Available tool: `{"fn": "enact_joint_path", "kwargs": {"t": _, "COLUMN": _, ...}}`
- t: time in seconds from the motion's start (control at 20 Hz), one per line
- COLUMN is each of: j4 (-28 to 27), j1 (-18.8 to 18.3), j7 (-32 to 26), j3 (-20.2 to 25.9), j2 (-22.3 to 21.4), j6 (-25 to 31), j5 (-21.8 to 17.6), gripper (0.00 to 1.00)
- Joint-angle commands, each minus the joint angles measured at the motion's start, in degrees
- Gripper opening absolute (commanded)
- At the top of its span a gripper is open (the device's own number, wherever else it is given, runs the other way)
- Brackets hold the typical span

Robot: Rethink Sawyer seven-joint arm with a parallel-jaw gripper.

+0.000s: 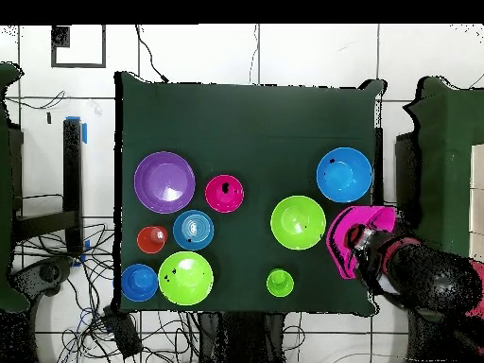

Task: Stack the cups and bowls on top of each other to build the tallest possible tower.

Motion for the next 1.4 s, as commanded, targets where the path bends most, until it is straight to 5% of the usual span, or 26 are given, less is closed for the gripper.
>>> {"fn": "enact_joint_path", "kwargs": {"t": 0.05, "j4": 5.7, "j1": 2.7, "j7": -2.2, "j3": 2.2, "j2": 4.1, "j6": -5.0, "j5": 1.6, "gripper": 0.00}}
{"fn": "enact_joint_path", "kwargs": {"t": 1.4, "j4": 8.7, "j1": 8.7, "j7": 5.9, "j3": -0.8, "j2": 5.3, "j6": -14.2, "j5": 4.5, "gripper": 0.00}}
